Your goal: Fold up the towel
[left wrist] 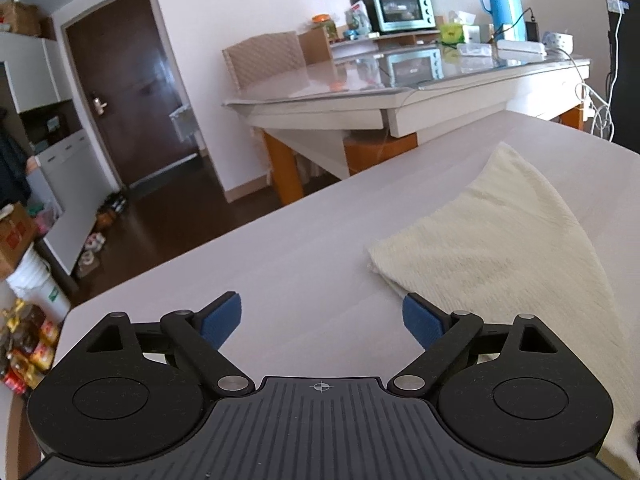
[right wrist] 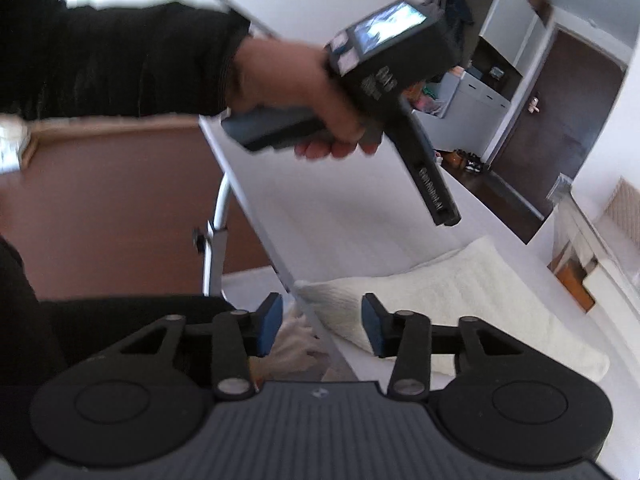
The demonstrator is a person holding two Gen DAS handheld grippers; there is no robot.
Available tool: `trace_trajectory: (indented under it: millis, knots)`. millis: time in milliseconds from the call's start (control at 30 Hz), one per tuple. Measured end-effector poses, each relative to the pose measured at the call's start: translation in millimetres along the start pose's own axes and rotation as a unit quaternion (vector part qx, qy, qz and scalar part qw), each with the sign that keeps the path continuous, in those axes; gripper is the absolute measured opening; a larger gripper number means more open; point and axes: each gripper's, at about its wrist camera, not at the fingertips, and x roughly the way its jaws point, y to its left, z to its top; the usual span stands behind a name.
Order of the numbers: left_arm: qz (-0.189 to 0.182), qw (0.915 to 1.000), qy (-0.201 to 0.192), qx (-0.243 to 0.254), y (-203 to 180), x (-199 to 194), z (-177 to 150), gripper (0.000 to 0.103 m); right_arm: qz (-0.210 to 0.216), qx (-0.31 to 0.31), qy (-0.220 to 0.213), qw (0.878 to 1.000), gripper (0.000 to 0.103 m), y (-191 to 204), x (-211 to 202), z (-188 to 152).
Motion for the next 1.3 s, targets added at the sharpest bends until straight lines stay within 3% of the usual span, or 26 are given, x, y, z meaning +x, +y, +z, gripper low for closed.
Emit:
trace_trajectory:
  millis: [200, 267, 367, 400, 500, 600, 667, 700, 800, 1033, 1300]
  knots:
    - [0.009, 0.9999, -0.009, -0.007, 9, -19, -6, 0.092, -0.034, -0.031, 0.021, 0.999, 0.037, 18, 16, 3]
    - [0.012, 0.9999, -0.009, -0.008, 11, -22, -8, 0.093, -0.044, -0.026, 0.021, 0.998, 0.029, 21, 19, 4]
    - [0.016, 0.9998, -0.009, -0.011, 15, -29, -12, 0.093, -0.042, -0.004, 0.023, 0.999, 0.008, 16, 12, 4]
    - [0.014, 0.9998, -0.009, -0.011, 15, -31, -13, 0.093, -0.036, 0.001, 0.023, 0.999, 0.007, 14, 10, 5]
    - [-0.010, 0.9999, -0.013, -0.002, 13, -34, -13, 0.093, 0.003, 0.027, 0.023, 0.999, 0.007, 4, -6, 5]
    - [-0.085, 0.9955, -0.024, 0.033, 6, -37, -9, 0.093, 0.030, 0.071, 0.010, 0.997, 0.006, -13, -30, -1]
    - [-0.140, 0.9874, -0.035, 0.066, 2, -39, -5, 0.093, 0.040, 0.104, 0.002, 0.994, 0.006, -27, -48, -11]
    - [-0.191, 0.9751, -0.047, 0.102, -2, -40, -2, 0.093, 0.040, 0.117, 0.000, 0.992, 0.006, -33, -56, -16]
    - [-0.276, 0.9444, -0.048, 0.171, -12, -37, 7, 0.093, 0.032, 0.145, 0.000, 0.989, 0.006, -44, -72, -30]
    - [-0.343, 0.9039, -0.001, 0.255, -40, -3, 15, 0.093, 0.002, 0.215, -0.002, 0.977, 0.006, -66, -109, -63]
    - [-0.406, 0.8742, 0.052, 0.261, -53, 18, 12, 0.093, -0.003, 0.234, 0.002, 0.972, 0.006, -80, -128, -74]
